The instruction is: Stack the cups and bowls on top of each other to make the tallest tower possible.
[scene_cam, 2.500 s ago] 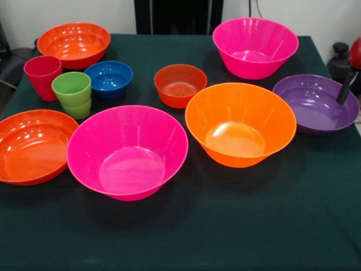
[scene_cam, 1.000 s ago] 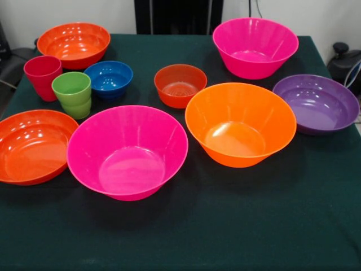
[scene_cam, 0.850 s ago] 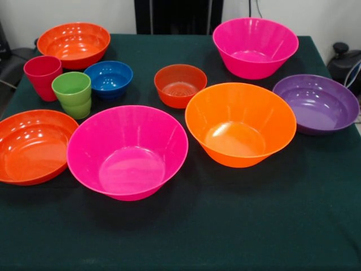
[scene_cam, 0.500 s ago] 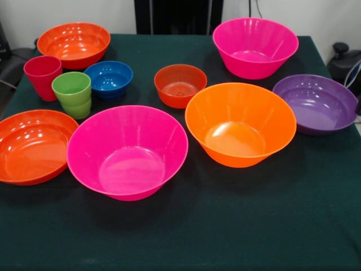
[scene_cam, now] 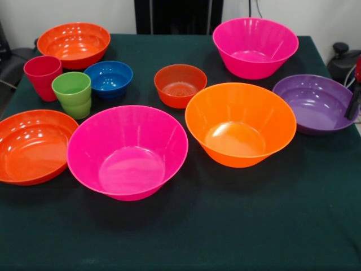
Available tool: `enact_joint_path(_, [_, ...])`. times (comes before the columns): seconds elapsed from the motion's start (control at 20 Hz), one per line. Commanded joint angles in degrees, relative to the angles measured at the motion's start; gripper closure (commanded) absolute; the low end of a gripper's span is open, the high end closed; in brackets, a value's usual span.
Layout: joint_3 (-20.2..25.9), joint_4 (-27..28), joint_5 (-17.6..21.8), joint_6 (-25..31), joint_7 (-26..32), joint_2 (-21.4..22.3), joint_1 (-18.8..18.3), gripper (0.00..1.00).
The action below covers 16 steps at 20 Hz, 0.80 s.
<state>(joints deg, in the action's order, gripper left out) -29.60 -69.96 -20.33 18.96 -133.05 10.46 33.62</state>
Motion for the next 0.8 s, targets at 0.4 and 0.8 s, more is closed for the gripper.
enact_joint_path(0.4, [7.7, -1.3, 5.8, -0.9, -1.2, -1.8, -1.5, 0.0])
enact_joint_path(0.8, [8.0, -0.1, 6.0, -3.0, -1.1, -4.1, -2.4, 0.0])
